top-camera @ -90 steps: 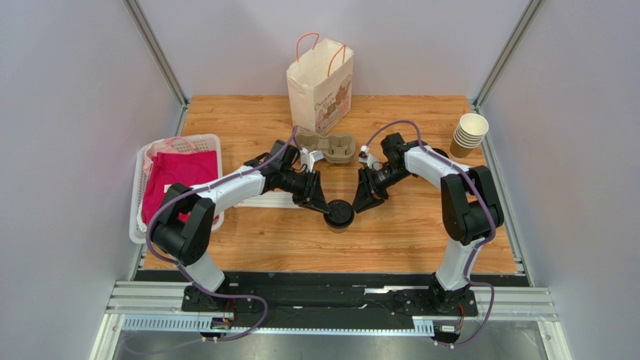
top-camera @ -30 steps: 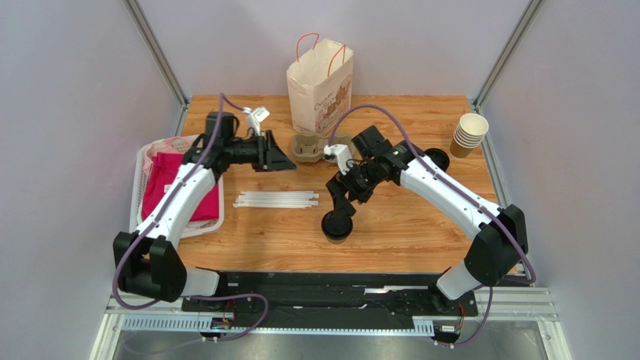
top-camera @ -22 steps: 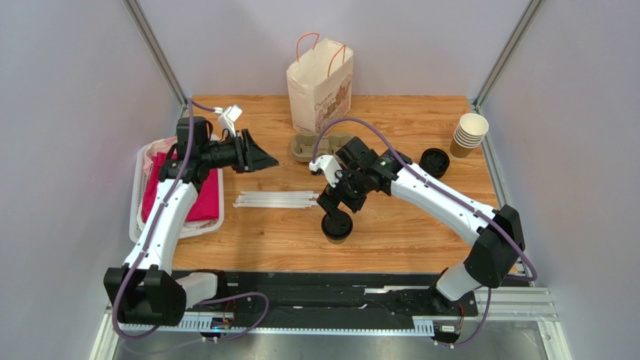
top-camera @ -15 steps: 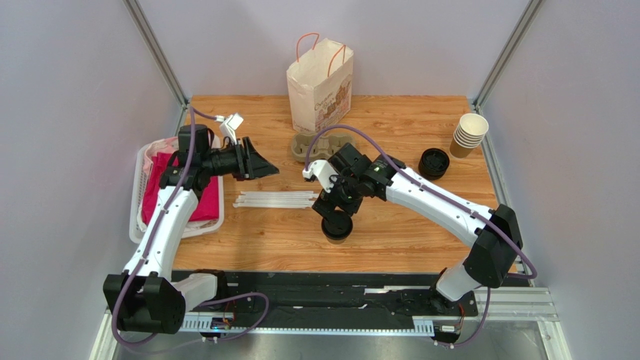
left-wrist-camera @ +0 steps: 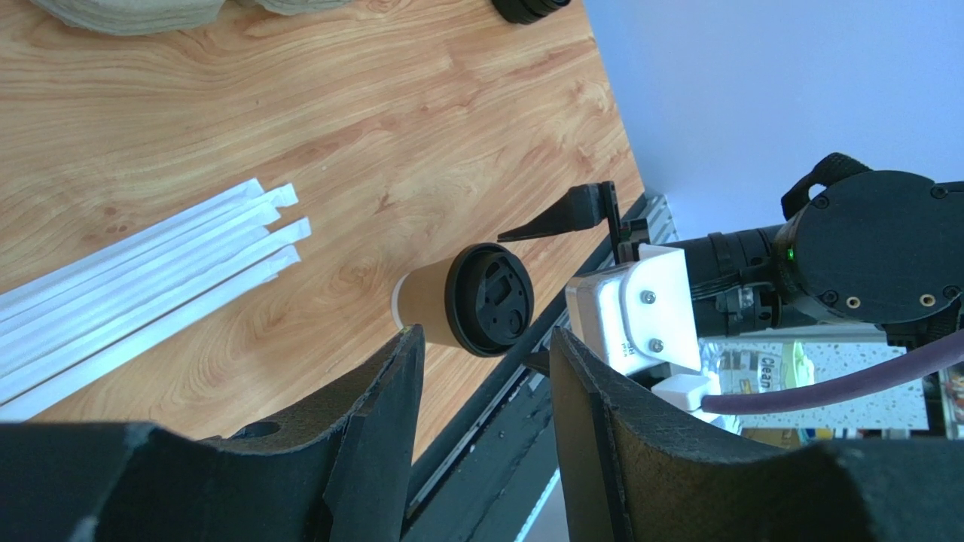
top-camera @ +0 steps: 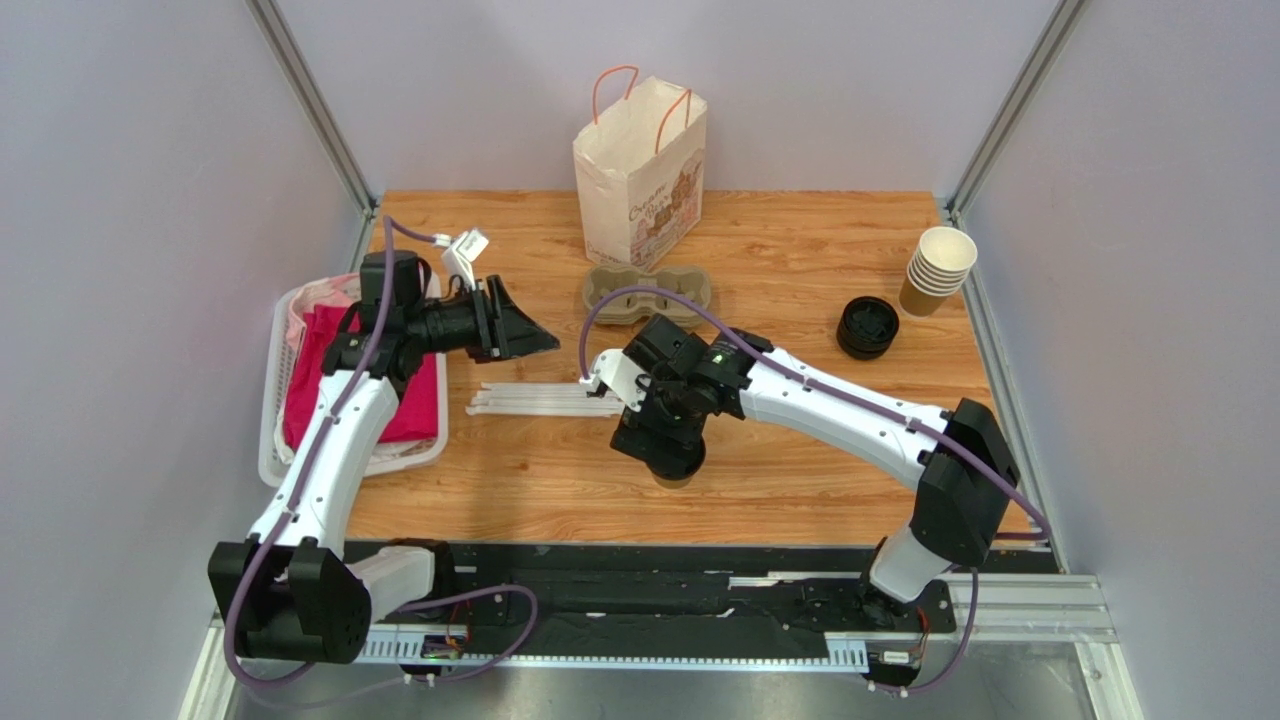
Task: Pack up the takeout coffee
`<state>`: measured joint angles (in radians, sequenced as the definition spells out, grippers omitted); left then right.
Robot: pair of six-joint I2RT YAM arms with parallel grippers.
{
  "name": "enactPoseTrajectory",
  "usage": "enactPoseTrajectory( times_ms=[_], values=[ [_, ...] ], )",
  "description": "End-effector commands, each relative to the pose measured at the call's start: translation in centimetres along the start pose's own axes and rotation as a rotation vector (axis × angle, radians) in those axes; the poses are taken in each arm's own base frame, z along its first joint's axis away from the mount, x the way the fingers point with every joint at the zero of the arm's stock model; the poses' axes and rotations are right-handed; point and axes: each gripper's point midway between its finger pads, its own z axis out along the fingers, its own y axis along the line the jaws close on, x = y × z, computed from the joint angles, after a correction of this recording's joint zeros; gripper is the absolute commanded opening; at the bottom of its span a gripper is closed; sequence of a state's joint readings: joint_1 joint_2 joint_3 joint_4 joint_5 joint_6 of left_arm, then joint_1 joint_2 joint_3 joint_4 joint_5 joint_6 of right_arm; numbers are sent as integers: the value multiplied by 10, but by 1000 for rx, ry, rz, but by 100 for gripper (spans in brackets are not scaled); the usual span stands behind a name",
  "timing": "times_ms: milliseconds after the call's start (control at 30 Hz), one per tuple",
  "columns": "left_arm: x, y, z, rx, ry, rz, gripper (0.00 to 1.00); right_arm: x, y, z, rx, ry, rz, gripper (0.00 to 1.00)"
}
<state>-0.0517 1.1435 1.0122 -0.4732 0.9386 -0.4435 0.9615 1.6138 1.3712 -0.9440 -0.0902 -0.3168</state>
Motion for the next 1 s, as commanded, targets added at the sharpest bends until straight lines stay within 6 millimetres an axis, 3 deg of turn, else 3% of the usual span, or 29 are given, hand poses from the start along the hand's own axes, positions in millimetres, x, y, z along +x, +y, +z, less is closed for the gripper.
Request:
enactPoseTrajectory(
  times_ms=[0,600,967],
  values=[
    [-6,-6,0,33,-6,16,54,-6,-5,4,24,-20,-36,100],
    [-8,-1,3,25,-5,3,52,8,0,19,2,12,-53,100],
    [-8,0,4,23,-8,1,51,14,-6,13,31,11,-61,81]
  ],
)
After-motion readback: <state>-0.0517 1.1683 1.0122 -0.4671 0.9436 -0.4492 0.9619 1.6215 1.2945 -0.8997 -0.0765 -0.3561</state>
